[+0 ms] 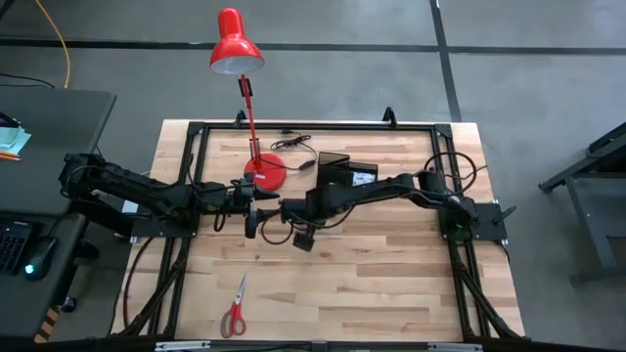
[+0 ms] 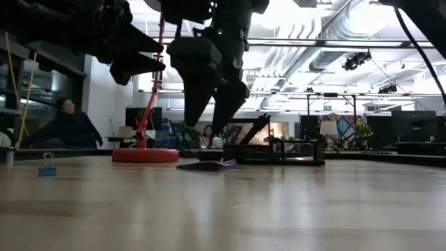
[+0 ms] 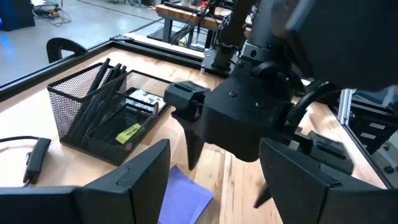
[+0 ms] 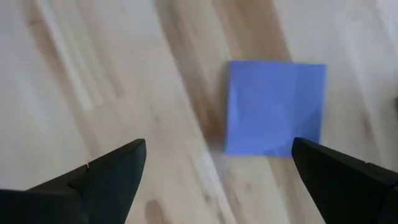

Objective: Pick and place office supplies into organizer
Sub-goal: Put the purple sticky notes into the black desk organizer

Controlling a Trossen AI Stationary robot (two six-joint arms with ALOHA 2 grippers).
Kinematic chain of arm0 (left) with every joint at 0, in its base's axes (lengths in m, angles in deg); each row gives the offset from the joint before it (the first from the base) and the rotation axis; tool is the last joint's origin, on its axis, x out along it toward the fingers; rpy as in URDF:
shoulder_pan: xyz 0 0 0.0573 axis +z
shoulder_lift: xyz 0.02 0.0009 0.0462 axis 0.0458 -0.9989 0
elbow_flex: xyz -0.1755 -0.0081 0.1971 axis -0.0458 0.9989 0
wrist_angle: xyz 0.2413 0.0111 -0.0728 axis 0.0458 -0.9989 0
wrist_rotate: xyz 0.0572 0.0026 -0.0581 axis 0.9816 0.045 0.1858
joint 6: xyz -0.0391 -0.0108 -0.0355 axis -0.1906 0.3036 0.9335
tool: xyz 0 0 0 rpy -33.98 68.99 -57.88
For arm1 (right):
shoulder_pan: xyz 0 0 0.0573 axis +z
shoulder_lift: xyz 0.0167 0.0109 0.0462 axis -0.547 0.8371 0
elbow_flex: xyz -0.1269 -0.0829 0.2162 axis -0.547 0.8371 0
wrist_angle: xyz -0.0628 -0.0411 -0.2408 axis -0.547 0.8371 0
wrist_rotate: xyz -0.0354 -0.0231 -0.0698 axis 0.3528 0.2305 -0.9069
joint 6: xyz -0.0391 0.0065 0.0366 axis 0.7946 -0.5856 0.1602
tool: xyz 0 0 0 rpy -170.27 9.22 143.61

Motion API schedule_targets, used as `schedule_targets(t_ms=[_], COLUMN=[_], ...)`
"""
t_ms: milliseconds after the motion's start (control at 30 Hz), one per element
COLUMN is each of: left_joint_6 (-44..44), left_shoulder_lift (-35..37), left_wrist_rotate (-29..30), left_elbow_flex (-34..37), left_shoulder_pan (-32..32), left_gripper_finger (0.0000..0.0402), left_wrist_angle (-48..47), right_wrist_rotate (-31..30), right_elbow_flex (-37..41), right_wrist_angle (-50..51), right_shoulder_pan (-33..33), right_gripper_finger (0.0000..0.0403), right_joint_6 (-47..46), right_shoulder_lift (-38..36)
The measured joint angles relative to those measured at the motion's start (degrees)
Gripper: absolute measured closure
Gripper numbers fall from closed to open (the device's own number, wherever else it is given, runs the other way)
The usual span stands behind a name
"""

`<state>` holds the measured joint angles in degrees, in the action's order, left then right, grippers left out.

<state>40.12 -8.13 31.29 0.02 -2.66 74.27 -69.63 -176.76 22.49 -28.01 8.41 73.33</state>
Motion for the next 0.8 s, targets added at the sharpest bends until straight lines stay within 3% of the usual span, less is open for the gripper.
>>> schedule_targets(t_ms=[267,433,567,700,800], left_joint_6=[0.0,0.0,0.0,0.0,0.0], left_shoulder_lift=[0.0,0.0,0.0,0.0,0.0], left_wrist_rotate=[0.0,0.0,0.0,0.0,0.0], left_elbow_flex=[0.0,0.0,0.0,0.0,0.0], left_shoulder_pan=[0.0,0.0,0.0,0.0,0.0], left_gripper_finger=[0.0169,0.0169,0.0169,0.0169,0.0169], left_wrist_angle=[0.0,0.0,0.0,-0.2,-0.2], right_wrist_rotate=[13.3,6.8,6.3,-4.9,-8.5], right_elbow_flex=[0.0,0.0,-0.8,-1.1,-1.1], right_wrist_angle=[-1.9,-4.8,-3.8,1.3,6.1], right_shoulder_pan=[0.6,1.0,0.8,1.6,1.8], right_gripper_finger=[0.0006,0.0006,0.0006,0.0004,0.0005], right_joint_6=[-4.5,-9.0,-7.3,-6.5,-9.4], right_shoulder_lift=[0.0,-0.5,-1.2,-2.9,-3.2])
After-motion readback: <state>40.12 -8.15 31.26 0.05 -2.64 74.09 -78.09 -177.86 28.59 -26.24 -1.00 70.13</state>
